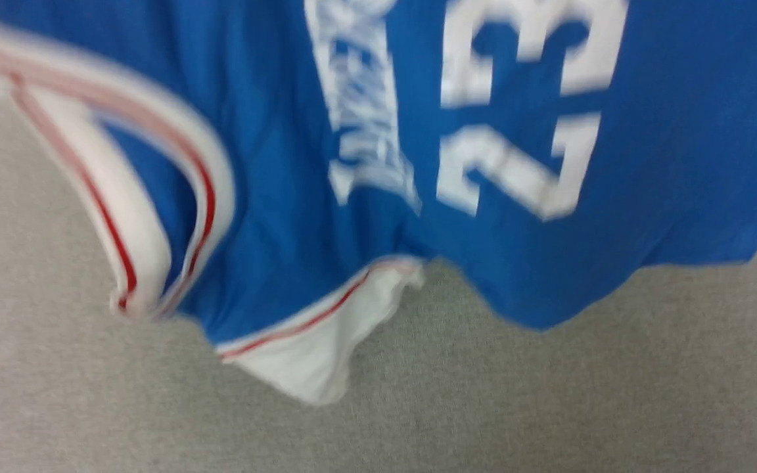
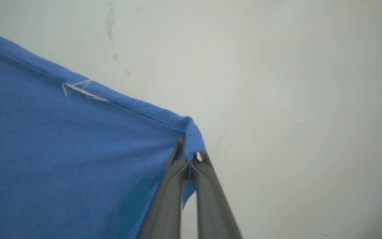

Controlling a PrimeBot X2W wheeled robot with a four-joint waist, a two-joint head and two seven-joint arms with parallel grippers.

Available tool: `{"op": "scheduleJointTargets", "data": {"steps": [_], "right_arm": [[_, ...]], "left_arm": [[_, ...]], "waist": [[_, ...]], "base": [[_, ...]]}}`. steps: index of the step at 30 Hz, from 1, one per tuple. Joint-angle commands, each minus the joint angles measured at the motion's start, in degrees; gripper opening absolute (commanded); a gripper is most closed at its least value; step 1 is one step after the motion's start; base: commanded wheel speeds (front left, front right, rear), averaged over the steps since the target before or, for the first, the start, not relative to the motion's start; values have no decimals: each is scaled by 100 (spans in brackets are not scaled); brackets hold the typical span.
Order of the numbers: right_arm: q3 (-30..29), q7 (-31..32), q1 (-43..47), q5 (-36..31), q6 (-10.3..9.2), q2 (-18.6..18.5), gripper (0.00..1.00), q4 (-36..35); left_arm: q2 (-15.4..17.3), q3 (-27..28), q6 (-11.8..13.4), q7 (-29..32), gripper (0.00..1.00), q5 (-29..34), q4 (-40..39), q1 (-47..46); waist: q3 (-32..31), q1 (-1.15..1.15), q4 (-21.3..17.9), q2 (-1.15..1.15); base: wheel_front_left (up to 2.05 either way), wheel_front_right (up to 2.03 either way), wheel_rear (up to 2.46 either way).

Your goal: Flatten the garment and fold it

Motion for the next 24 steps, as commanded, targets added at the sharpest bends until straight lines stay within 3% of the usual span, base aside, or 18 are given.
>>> {"op": "scheduleJointTargets", "data": {"steps": [1,8,15,20,24], "right_arm": [[61,-110,-226,-69,-9,98,0,176],[537,-834,-1726,-491,-9,510,0,1700],[722,-1609,-2918,-881,-9,911,0,3057],[1022,-2023,-3042,-919,-9,1122,0,3611],[1131,-2267,-2652,-538,-9,1377,0,3960]], "left_arm": [[-4,-50,-60,-2,0,69,264,-265],[-225,-430,-385,-358,0,441,2251,-2118],[-511,-675,-458,-1267,0,895,3743,-3484],[-684,-820,-548,-1811,0,938,4530,-3585],[-824,-1009,-642,-2055,0,848,4886,-3036]], "waist": [[718,-1,-109,-1],[1508,-1,-69,-1],[1920,-1,46,-1],[1993,-1,179,-1],[1920,-1,302,-1]], "base": [[0,0,0],[0,0,0],[0,0,0],[0,0,0],[0,0,0]]}}
